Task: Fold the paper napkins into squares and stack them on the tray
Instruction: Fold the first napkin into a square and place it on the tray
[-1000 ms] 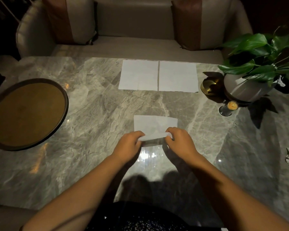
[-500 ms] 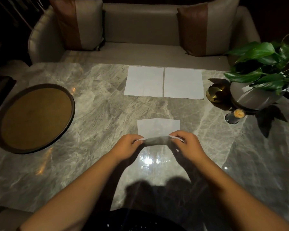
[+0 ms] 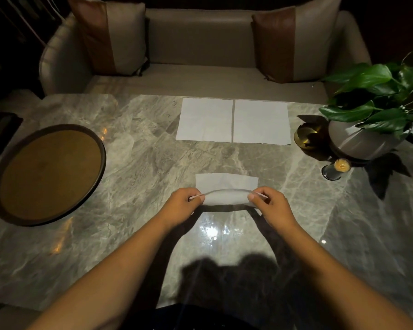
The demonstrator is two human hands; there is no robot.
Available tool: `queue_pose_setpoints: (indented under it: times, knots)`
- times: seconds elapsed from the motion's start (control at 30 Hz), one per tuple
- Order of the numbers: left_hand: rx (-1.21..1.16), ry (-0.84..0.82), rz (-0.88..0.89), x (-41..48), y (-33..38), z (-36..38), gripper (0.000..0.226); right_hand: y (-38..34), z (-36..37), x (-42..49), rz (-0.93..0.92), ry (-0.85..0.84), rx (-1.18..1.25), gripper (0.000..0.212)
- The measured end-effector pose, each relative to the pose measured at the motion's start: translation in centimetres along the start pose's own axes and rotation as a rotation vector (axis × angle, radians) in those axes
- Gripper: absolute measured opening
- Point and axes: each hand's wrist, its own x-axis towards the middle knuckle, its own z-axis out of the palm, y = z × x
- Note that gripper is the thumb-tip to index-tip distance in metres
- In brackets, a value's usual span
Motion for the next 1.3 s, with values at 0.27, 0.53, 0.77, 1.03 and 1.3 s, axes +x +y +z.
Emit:
queue_pose_setpoints:
  times: [0.27,0.53,0.77,1.03,1.3]
  knots:
    - [-0.116,0.086,-0.011,1.2,0.6,0.6,0.031,1.4,0.6,-0.1,0.095,-0.029,0.195,0.016]
    - [-0.301,0.176,-0.097,1.6,0.2,0.5,0.011,1.4,1.6,1.9,0.252,0.006,0.427,0.011]
    - [-0.367,0.151,-0.134,-0.8,-1.3,2.4,0.053,2.0,2.1,2.1,0.251,0.057,0.499,0.015]
    - [-0.498,0.148,-0.262,0.0,-0.2,3.9,0.014,2.3,2.1,2.0,0.263,0.068,0.465,0.015]
    - [-0.535,0.189,-0.3,0.3,-0.3,2.7,0.025,1.6,1.2,2.4,0.169,0.063,0.202,0.02]
